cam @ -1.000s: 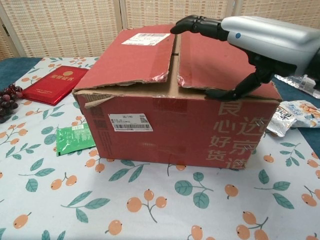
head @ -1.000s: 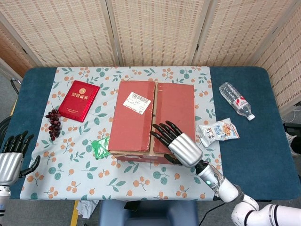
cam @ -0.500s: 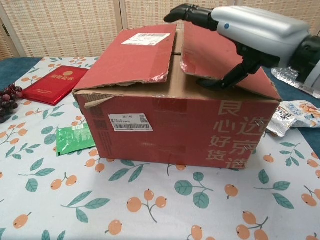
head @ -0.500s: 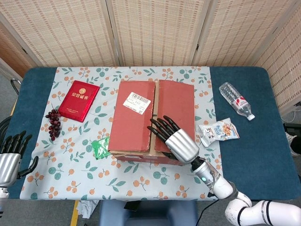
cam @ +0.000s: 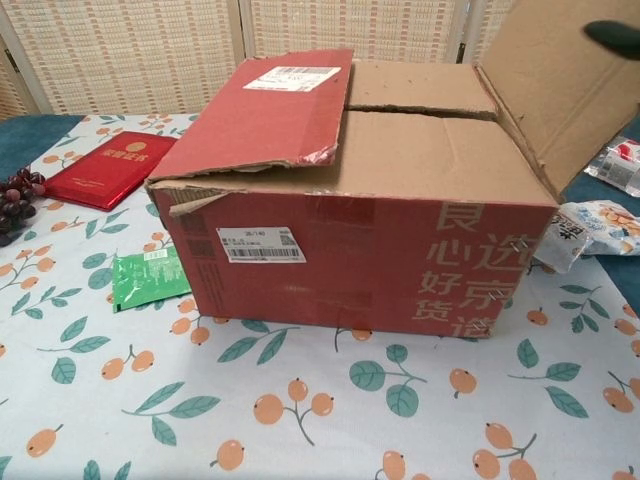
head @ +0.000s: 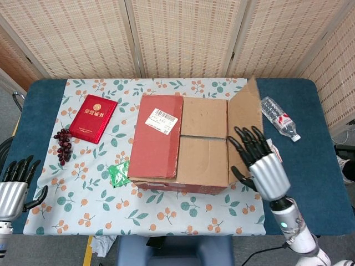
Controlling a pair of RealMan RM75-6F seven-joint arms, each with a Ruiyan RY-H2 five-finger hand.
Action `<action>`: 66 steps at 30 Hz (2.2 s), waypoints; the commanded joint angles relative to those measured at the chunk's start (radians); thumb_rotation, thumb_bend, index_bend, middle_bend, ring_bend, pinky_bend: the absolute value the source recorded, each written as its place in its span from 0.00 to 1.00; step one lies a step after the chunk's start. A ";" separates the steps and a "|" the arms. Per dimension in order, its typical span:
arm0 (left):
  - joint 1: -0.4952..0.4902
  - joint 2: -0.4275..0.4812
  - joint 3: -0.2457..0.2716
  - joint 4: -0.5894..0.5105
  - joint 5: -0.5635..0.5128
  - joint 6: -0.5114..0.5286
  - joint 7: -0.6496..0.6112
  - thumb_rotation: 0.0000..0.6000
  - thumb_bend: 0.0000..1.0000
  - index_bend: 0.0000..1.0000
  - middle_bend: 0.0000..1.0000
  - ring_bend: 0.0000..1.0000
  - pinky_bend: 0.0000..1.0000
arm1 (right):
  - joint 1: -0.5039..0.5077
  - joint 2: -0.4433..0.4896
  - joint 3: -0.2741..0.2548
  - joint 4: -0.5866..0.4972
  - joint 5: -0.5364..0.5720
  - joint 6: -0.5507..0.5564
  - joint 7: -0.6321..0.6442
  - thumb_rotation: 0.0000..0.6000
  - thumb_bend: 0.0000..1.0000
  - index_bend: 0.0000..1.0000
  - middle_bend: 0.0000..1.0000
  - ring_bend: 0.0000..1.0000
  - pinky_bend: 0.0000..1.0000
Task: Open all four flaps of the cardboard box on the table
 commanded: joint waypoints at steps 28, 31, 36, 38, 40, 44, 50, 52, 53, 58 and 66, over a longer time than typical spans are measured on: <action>-0.090 -0.112 -0.003 -0.283 0.108 -0.091 0.412 0.00 0.22 0.00 0.00 0.05 0.11 | -0.300 0.117 -0.156 0.319 -0.036 0.236 0.428 1.00 0.38 0.00 0.00 0.00 0.00; -0.106 -0.134 -0.020 -0.298 0.091 -0.103 0.450 0.03 0.22 0.00 0.00 0.05 0.12 | -0.299 0.122 -0.147 0.323 -0.031 0.235 0.445 1.00 0.38 0.00 0.00 0.00 0.00; -0.128 -0.162 -0.042 -0.327 0.066 -0.114 0.505 0.14 0.23 0.00 0.00 0.05 0.13 | -0.290 0.127 -0.137 0.328 -0.019 0.211 0.466 1.00 0.38 0.00 0.00 0.00 0.00; -0.137 -0.177 -0.050 -0.347 0.057 -0.117 0.520 0.18 0.23 0.00 0.00 0.05 0.13 | -0.284 0.128 -0.132 0.331 -0.014 0.197 0.471 1.00 0.38 0.00 0.00 0.00 0.00; -0.146 -0.196 -0.060 -0.358 0.052 -0.114 0.547 0.22 0.23 0.00 0.00 0.06 0.14 | -0.276 0.129 -0.127 0.333 -0.006 0.180 0.476 1.00 0.39 0.00 0.00 0.00 0.00; -0.165 -0.230 -0.068 -0.386 0.031 -0.130 0.602 0.29 0.25 0.00 0.00 0.06 0.15 | -0.267 0.132 -0.121 0.335 0.002 0.156 0.487 1.00 0.39 0.00 0.00 0.00 0.00; -0.198 -0.269 -0.077 -0.428 -0.018 -0.167 0.662 0.42 0.42 0.00 0.00 0.06 0.16 | -0.266 0.136 -0.114 0.338 0.000 0.158 0.503 1.00 0.38 0.00 0.00 0.00 0.00; -0.213 -0.284 -0.081 -0.436 -0.036 -0.182 0.673 0.54 0.44 0.00 0.00 0.06 0.18 | -0.266 0.137 -0.113 0.339 -0.001 0.161 0.510 1.00 0.39 0.00 0.00 0.00 0.00; -0.218 -0.292 -0.083 -0.443 -0.046 -0.187 0.675 0.59 0.45 0.00 0.00 0.06 0.19 | -0.266 0.138 -0.112 0.340 -0.002 0.161 0.513 1.00 0.39 0.00 0.00 0.00 0.00; -0.248 -0.324 -0.095 -0.467 -0.086 -0.205 0.715 0.67 0.46 0.00 0.00 0.06 0.23 | -0.268 0.140 -0.109 0.346 -0.004 0.167 0.530 1.00 0.38 0.00 0.00 0.00 0.00; -0.288 -0.352 -0.114 -0.505 -0.112 -0.194 0.793 0.67 0.48 0.00 0.00 0.06 0.25 | -0.266 0.141 -0.107 0.346 -0.004 0.160 0.535 1.00 0.39 0.00 0.00 0.00 0.00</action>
